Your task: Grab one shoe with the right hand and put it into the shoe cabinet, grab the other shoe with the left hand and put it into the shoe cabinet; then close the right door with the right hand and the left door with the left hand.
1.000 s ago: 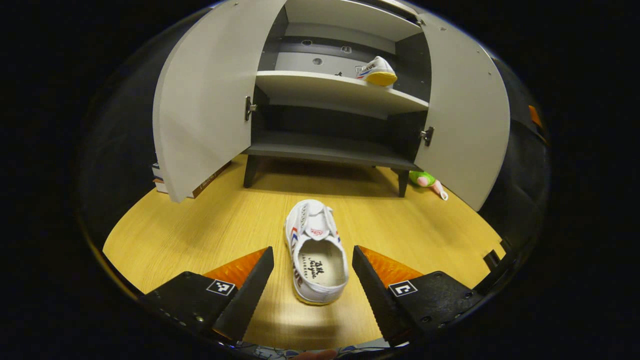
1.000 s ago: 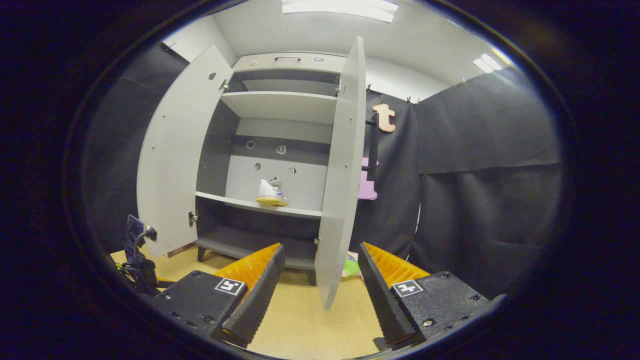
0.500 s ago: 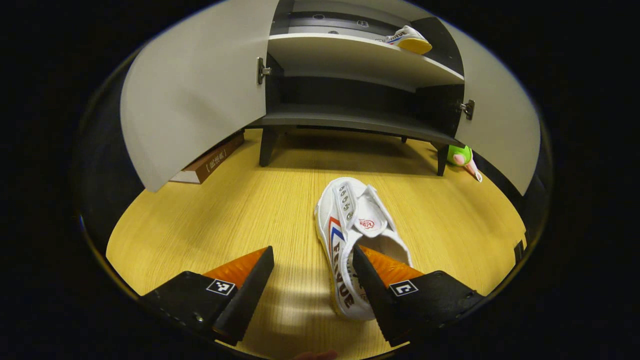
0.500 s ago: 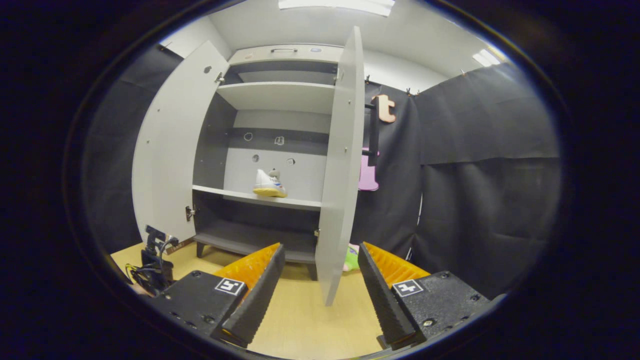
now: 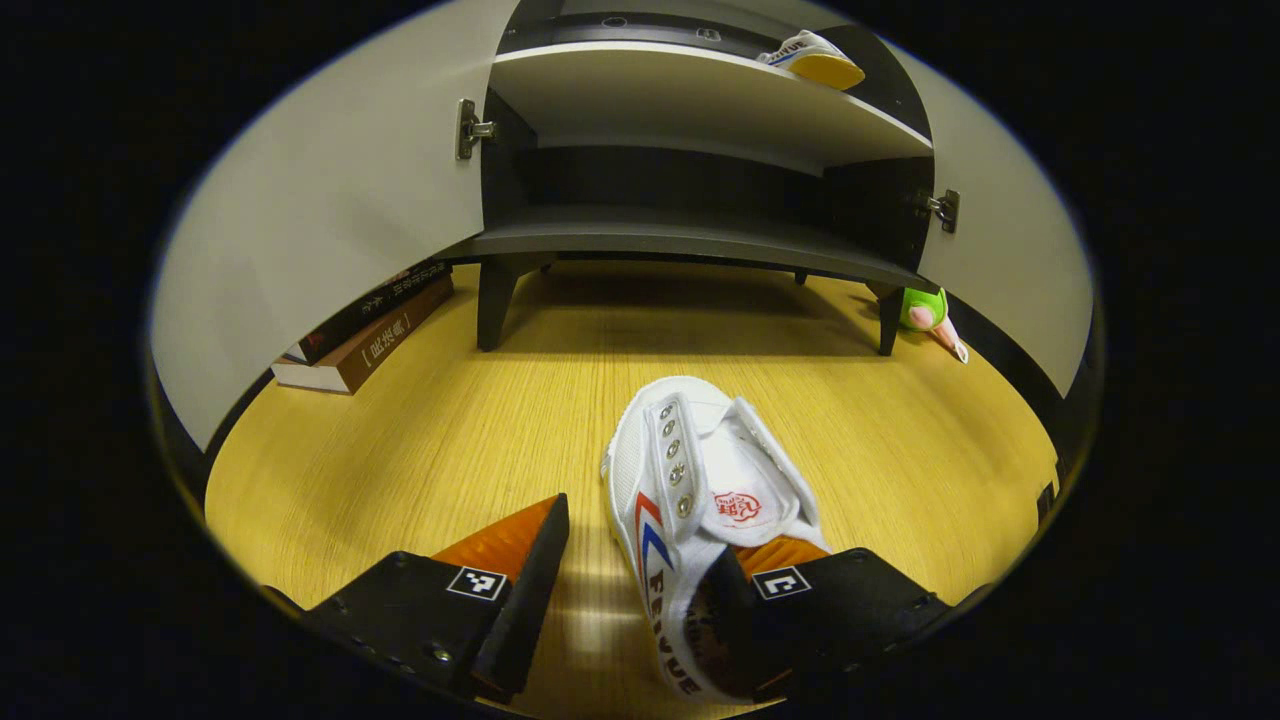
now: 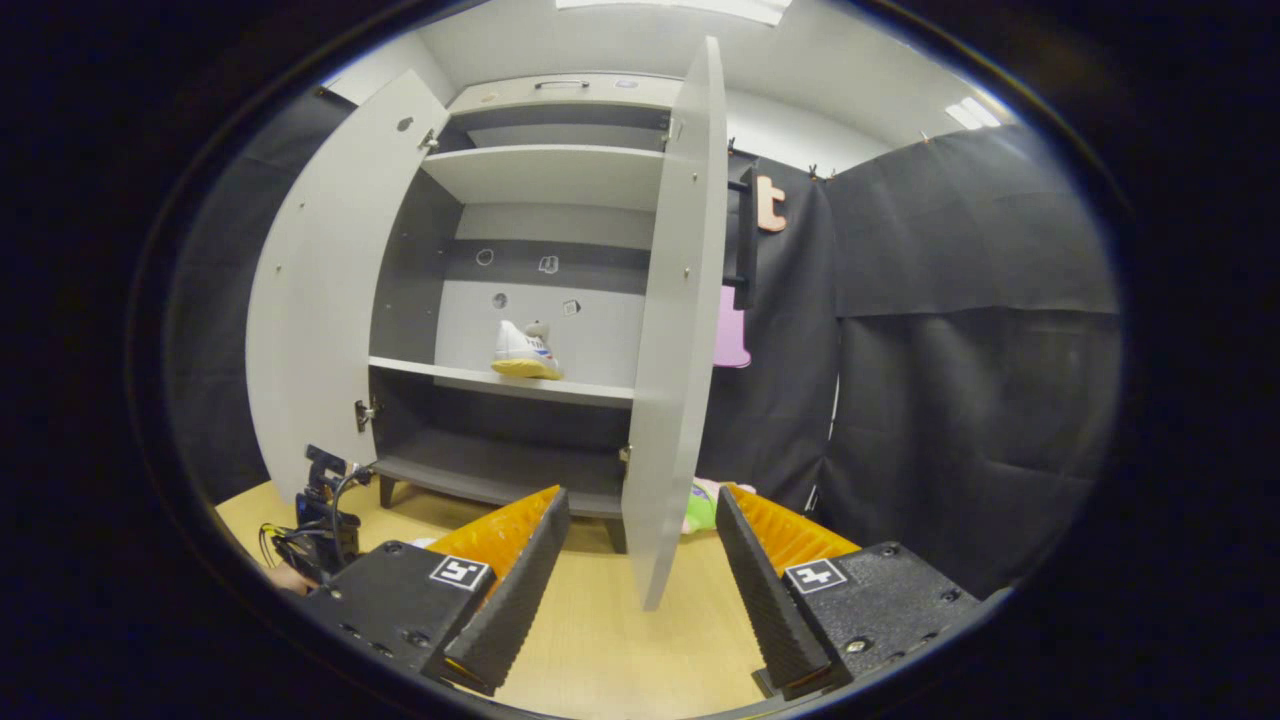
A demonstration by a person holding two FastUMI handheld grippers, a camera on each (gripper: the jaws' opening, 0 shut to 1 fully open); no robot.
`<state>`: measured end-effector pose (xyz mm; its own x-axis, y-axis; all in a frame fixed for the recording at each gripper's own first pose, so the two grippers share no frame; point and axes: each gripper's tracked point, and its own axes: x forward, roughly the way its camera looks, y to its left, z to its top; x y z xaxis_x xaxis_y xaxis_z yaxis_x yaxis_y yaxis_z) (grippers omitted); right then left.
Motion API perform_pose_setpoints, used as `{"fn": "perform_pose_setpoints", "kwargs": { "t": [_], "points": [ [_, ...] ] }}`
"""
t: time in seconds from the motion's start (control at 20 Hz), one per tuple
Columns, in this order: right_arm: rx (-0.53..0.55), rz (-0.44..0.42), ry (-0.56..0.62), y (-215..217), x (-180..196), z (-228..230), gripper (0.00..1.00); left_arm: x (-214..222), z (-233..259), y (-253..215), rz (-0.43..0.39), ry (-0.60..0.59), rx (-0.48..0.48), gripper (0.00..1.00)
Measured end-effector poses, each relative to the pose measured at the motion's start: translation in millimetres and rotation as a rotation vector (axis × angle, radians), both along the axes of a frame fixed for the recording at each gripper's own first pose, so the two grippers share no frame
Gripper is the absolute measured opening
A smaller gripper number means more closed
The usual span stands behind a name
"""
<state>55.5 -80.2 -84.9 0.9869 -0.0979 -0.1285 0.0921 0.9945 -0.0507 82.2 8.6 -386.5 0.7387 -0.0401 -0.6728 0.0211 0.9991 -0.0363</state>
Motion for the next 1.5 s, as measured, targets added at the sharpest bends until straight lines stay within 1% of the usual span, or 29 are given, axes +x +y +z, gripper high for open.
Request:
{"fn": "perform_pose_setpoints", "kwargs": {
  "t": [0.05,0.15,0.2,0.25,0.35,0.4,0.5,0.6,0.75,0.85,0.9,0.95,1.05,1.1,1.25,1.4,1.5],
  "points": [
    [-0.003,0.001,0.002,0,1,-1,0.93,2,-1,-2,0.001,-0.007,-0.001,0.68],
    [-0.007,0.001,0.007,1,1,-4,0.93,3,-2,-1,0.011,-0.024,0.028,0.27],
    [-0.005,0.003,0.01,2,2,-5,0.93,5,-1,5,0.028,-0.036,0.065,0.31],
    [-0.004,0.006,0.013,4,2,-6,0.93,5,-2,8,0.038,-0.034,0.07,0.21],
    [-0.003,0.008,0.018,6,3,-8,0.93,6,1,8,0.042,-0.037,0.038,0.01],
    [-0.003,0.011,0.019,7,4,-9,0.93,3,4,6,0.042,-0.028,0.024,0.01],
    [-0.006,0.023,0.019,12,4,-9,0.93,-2,26,8,0.044,-0.063,0.033,0.0],
    [-0.01,0.037,-0.002,17,3,-4,0.93,-7,64,6,0.036,-0.131,0.032,0.0],
    [-0.001,0.08,-0.023,32,3,2,0.93,-19,124,-2,0.036,-0.198,0.008,0.0],
    [0.017,0.113,-0.026,42,4,5,0.93,-23,167,-5,0.049,-0.235,0.031,0.0],
    [0.027,0.135,-0.03,47,3,7,0.96,-23,189,-7,0.059,-0.247,0.035,0.0],
    [0.03,0.149,-0.046,51,3,13,0.93,-18,211,-10,0.068,-0.265,0.027,0.0],
    [0.02,0.157,-0.069,52,4,19,0.93,3,249,-15,0.085,-0.294,-0.018,0.0],
    [0.021,0.166,-0.081,55,4,22,0.93,17,269,-16,0.084,-0.321,-0.026,0.0],
    [0.033,0.183,-0.102,57,3,29,0.93,62,323,-14,0.089,-0.395,0.018,0.0],
    [0.045,0.187,-0.117,57,2,34,0.93,114,357,-13,0.125,-0.412,0.011,0.0],
    [0.051,0.185,-0.123,58,2,36,0.93,152,362,-8,0.156,-0.381,-0.002,0.0]
  ]
}}
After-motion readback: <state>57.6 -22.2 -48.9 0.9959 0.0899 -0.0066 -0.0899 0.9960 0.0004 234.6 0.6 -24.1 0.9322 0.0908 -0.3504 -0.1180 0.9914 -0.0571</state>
